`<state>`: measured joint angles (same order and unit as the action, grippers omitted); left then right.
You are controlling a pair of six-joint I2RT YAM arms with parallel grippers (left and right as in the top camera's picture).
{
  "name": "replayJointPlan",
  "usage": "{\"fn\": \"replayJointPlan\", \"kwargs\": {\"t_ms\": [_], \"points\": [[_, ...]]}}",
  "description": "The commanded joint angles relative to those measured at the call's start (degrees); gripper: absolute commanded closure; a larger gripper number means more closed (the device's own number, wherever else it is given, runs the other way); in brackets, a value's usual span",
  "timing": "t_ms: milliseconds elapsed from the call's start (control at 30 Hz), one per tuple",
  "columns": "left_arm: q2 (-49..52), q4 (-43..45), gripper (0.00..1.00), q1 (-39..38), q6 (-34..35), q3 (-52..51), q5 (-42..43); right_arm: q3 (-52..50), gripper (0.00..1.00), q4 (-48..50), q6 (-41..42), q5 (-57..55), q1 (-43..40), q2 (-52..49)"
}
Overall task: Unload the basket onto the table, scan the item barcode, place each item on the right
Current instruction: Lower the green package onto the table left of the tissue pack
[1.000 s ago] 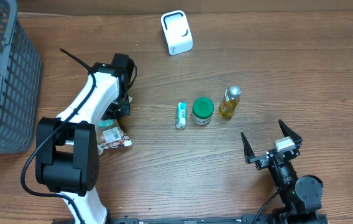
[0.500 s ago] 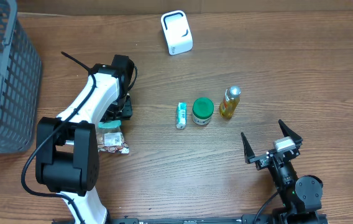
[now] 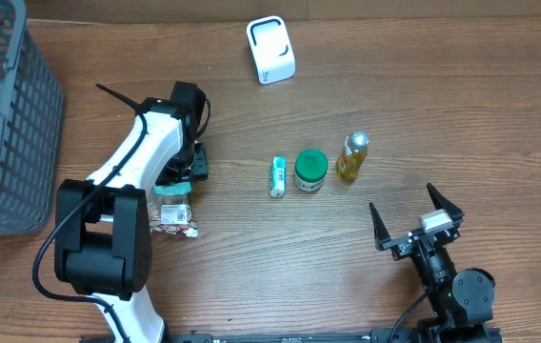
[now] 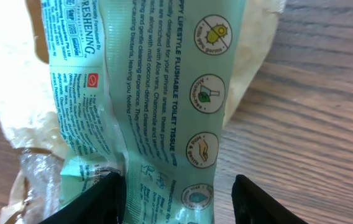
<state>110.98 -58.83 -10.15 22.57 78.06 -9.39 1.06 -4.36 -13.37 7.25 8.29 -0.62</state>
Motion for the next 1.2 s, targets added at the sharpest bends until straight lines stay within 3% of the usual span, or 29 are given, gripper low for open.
{"fn": "replayJointPlan", "kwargs": {"t_ms": [0, 200, 333, 467, 700, 867, 1167], "points": [[0.3, 0.6, 0.44, -0.4, 0.7, -0.4, 2.0, -0.6, 0.00, 0.2, 0.0, 0.1, 0.1, 0.4], [0.3, 0.6, 0.43, -0.4, 0.8, -0.4, 2.0, -0.6, 0.00, 0.2, 0.0, 0.1, 0.1, 0.4], [0.3, 0.7, 0.38, -0.4, 0.8, -0.4, 3.5, -0.6, 0.00, 0.2, 0.0, 0.1, 0.1, 0.4], [0.2, 0.2, 0.45, -0.4, 0.8, 0.2, 4.0, -0.6, 0.00, 0.2, 0.0, 0.1, 0.1, 0.4], [-1.0, -6.3, 0.32, 0.5, -2.1, 10.3, 9.9, -0.6, 0.00, 0.2, 0.0, 0.1, 0.1, 0.4], [-1.1, -11.4, 0.28, 2.2, -2.9, 15.7, 10.9, -0.6, 0.00, 0.2, 0.0, 0.1, 0.1, 0.4], [-0.7, -13.4, 0.34, 8.8, -4.6, 15.6, 10.4, -0.6, 0.00, 0.2, 0.0, 0.1, 0.1, 0.4]]}}
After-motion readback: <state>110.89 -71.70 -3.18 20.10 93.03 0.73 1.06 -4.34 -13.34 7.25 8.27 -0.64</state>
